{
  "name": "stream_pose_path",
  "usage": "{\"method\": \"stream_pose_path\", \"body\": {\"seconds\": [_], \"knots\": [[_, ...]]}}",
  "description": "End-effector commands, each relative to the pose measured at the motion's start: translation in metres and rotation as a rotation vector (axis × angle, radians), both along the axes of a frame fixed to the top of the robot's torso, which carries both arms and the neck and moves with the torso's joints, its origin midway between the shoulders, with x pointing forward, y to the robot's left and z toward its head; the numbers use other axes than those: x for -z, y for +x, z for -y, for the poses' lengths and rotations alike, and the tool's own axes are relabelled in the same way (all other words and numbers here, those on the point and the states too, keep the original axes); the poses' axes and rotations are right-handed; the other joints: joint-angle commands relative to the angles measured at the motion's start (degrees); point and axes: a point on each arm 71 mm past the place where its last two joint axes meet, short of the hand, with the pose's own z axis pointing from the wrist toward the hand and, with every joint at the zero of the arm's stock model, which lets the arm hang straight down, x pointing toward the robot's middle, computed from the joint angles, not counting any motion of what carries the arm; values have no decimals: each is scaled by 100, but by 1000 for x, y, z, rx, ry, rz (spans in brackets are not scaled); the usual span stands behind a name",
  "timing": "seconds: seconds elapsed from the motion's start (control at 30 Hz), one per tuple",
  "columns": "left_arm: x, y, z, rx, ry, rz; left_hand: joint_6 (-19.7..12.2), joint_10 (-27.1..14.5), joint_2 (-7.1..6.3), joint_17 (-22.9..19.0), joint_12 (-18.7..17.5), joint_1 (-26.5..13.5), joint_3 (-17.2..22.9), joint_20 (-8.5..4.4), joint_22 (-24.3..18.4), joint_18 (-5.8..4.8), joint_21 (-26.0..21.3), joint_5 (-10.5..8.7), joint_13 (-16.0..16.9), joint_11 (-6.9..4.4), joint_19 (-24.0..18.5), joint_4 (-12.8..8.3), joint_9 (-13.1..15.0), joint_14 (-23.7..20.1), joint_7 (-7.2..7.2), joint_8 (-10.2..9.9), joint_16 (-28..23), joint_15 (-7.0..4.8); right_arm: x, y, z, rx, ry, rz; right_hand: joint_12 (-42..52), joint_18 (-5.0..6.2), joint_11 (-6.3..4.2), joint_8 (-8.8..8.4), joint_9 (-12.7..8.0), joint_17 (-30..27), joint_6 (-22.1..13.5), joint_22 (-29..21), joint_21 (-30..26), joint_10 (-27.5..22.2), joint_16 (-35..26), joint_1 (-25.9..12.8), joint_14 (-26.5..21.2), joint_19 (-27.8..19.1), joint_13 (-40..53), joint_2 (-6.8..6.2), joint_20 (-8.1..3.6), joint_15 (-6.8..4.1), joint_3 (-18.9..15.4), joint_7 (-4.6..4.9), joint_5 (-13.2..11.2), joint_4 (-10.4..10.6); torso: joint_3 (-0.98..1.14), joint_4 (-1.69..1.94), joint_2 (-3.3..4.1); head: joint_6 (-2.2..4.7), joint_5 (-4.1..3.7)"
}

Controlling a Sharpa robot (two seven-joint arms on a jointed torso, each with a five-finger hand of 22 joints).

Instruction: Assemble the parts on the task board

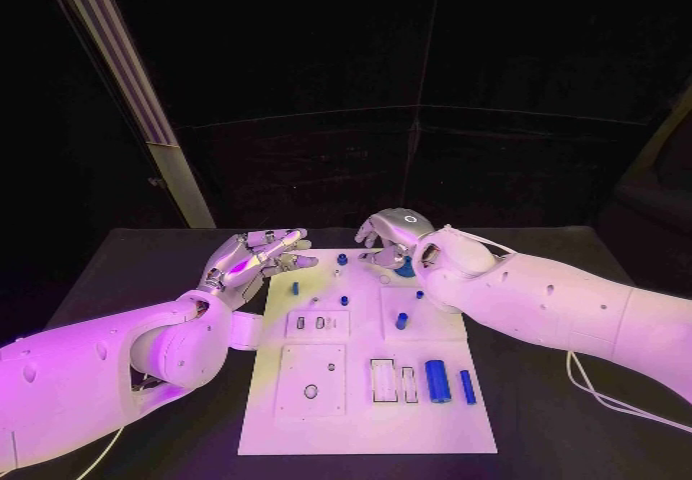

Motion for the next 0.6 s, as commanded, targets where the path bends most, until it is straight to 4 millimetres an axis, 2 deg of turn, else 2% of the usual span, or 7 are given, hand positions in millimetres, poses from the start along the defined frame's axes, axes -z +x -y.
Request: {"method": "stream_pose_path", "body": {"seconds": [0.03, 0.17, 0.23, 0.33, 0.43, 0.5, 0.6], "knots": [[-2, -1, 0, 18, -14, 7, 36, 26, 5, 8, -28, 79, 40, 22, -7, 88, -23, 11, -6, 19, 26, -14, 3, -28, 6, -25, -30, 2, -7, -2, 21, 74, 171, -104, 380, -108, -146, 10, -15, 333, 17, 292, 148, 644, 258, -72, 113, 184, 200, -104, -75, -80, -67, -93, 75, 73, 13, -68, -53, 8, 15], [-2, -1, 0, 19, -15, 7, 37, 27, 5, 9, -28, 79, 41, 22, -7, 88, -23, 11, -6, 19, 27, -15, 4, -26, 5, -24, -30, 1, -9, -5, 41, 114, 181, -194, 1104, -235, -291, -16, -32, 1489, -98, 911, 448, 1250, 1101, -326, 348, 563, 753, -276, -224, -212, -391, -217, 300, 341, 29, -84, -66, 24, -4], [-2, -1, 0, 19, -15, 7, 37, 27, 5, 9, -28, 79, 41, 22, -7, 88, -23, 11, -6, 19, 27, -15, 4, -26, 5, -24, -30, 1, -8, -6, 51, 139, 167, -238, 1988, -271, -262, -1, -25, 2165, -288, 1132, 569, 1018, 1630, -341, 362, 669, 1669, -266, -275, -180, -719, -256, 348, 625, 33, -82, -66, 28, -13], [-2, -1, 1, 20, -15, 7, 40, 31, 4, 11, -29, 77, 44, 22, -8, 89, -23, 10, -5, 18, 28, -16, 4, -24, 5, -24, -32, 0, -5, -5, 63, 172, 132, -283, 3504, -298, -226, 68, -25, 2875, -484, 1235, 625, 797, 2119, -190, 371, 697, 3373, -170, -188, -170, -1032, -165, 362, 914, 24, -69, -60, 29, -36], [-2, -1, 1, 21, -15, 6, 40, 32, 3, 11, -29, 76, 44, 21, -8, 89, -23, 10, -5, 18, 29, -16, 4, -24, 6, -24, -32, 0, -2, -4, 72, 198, 97, -310, 4319, -312, -183, 88, -31, 3297, -680, 1361, 680, 783, 2388, -54, 397, 765, 4302, -227, -168, -95, -1307, -101, 310, 1119, 22, -64, -54, 32, -54], [-2, -1, 1, 20, -15, 6, 40, 32, 3, 11, -29, 76, 44, 21, -8, 89, -23, 10, -5, 18, 29, -16, 4, -24, 6, -24, -32, 0, -1, -3, 76, 210, 80, -321, 4629, -325, -156, 124, -31, 3508, -788, 1414, 704, 736, 2523, 89, 405, 792, 4675, -212, -127, -82, -1442, -64, 312, 1278, 25, -73, -51, 32, -48], [-2, 0, 1, 20, -15, 7, 40, 32, 2, 11, -30, 75, 45, 21, -8, 89, -24, 10, -6, 18, 29, -16, 4, -23, 6, -25, -33, 0, 2, -1, 78, 220, 54, -341, 4787, -333, -139, 164, -30, 3639, -838, 1455, 721, 718, 2604, 220, 411, 814, 4879, -181, -112, -76, -1484, -56, 404, 1337, 24, -77, -45, 58, -65]]}}
